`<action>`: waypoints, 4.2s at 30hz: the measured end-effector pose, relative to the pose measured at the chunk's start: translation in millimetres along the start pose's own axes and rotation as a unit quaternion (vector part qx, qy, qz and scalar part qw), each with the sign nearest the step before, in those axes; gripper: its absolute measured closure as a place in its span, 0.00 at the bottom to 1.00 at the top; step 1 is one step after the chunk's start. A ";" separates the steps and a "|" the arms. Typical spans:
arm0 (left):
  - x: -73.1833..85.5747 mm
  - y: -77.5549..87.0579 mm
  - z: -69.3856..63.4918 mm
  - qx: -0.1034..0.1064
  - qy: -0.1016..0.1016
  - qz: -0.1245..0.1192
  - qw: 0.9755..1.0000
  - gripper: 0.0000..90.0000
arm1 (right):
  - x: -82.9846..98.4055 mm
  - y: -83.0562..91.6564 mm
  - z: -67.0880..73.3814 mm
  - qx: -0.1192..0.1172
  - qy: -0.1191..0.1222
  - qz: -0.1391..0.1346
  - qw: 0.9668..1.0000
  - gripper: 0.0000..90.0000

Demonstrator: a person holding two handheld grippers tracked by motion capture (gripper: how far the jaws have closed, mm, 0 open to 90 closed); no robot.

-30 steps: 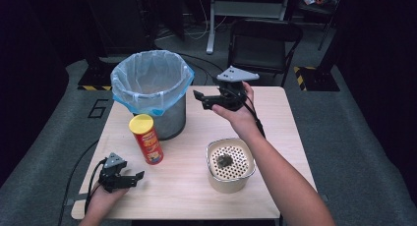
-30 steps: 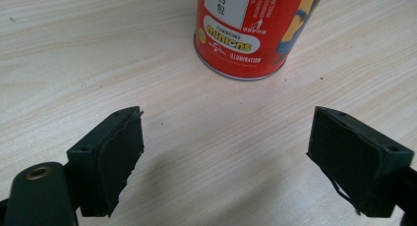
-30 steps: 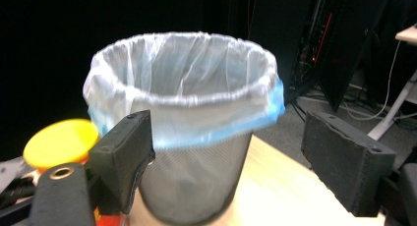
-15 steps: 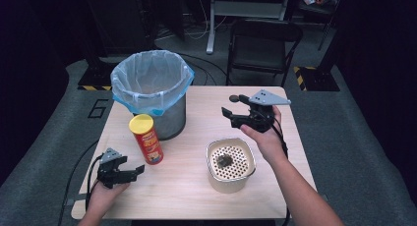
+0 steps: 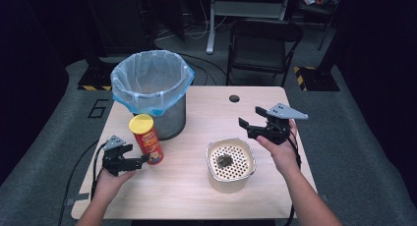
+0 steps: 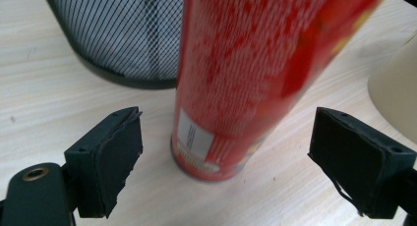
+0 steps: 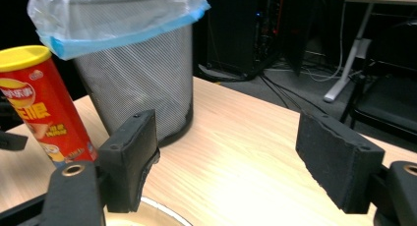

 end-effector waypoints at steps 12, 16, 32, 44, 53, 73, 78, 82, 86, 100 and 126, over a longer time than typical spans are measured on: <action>-9.6 -19.5 -7.4 0.008 -0.008 -0.001 1.000 0.15 | 26.5 27.7 -26.7 0.040 -0.020 0.013 0.999 0.26; -8.6 -26.0 -9.8 0.006 -0.008 -0.005 1.000 0.16 | 34.8 34.6 -32.7 0.049 -0.024 0.015 0.998 0.26; -2.6 -34.2 -14.1 -0.026 -0.059 -0.016 0.998 0.26 | 69.7 45.5 -39.9 0.081 -0.029 0.042 0.995 0.26; -1.4 -24.1 -23.0 -0.028 -0.083 -0.022 0.996 0.27 | 102.0 54.1 -39.8 0.118 -0.036 0.047 0.991 0.26; -5.0 -16.0 -29.3 -0.008 -0.086 -0.025 0.996 0.27 | 125.7 49.0 -38.9 0.126 -0.027 0.074 0.989 0.28; -20.1 -1.1 -48.5 0.025 -0.084 -0.002 0.996 0.27 | 141.2 42.5 -33.0 0.130 -0.013 0.098 0.987 0.29; -26.9 4.6 -53.8 0.027 -0.086 0.001 0.996 0.27 | 141.2 43.7 -32.9 0.127 -0.017 0.102 0.986 0.29; -40.4 15.0 -59.6 0.023 -0.092 -0.001 0.995 0.27 | 142.1 45.5 -35.3 0.131 -0.021 0.103 0.986 0.29; -55.9 25.7 -63.9 0.019 -0.098 -0.007 0.995 0.27 | 142.9 47.0 -37.4 0.134 -0.027 0.105 0.985 0.29; -117.8 61.4 -81.5 0.005 -0.086 -0.023 0.996 0.27 | 147.0 46.9 -40.9 0.136 -0.030 0.117 0.983 0.29; -252.1 96.0 -71.9 0.034 -0.119 -0.040 0.992 0.27 | 152.5 45.0 -44.6 0.136 -0.037 0.134 0.981 0.29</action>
Point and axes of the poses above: each handheld gripper's, and its own axes: y roughly backward along the jaws, x roughly out of its underside, z roughly to its left, the point moved 2 cm from there along -y, roughly forward along the jaws, and after that the axes turned 5 degrees about -z, right-handed, at the moved point
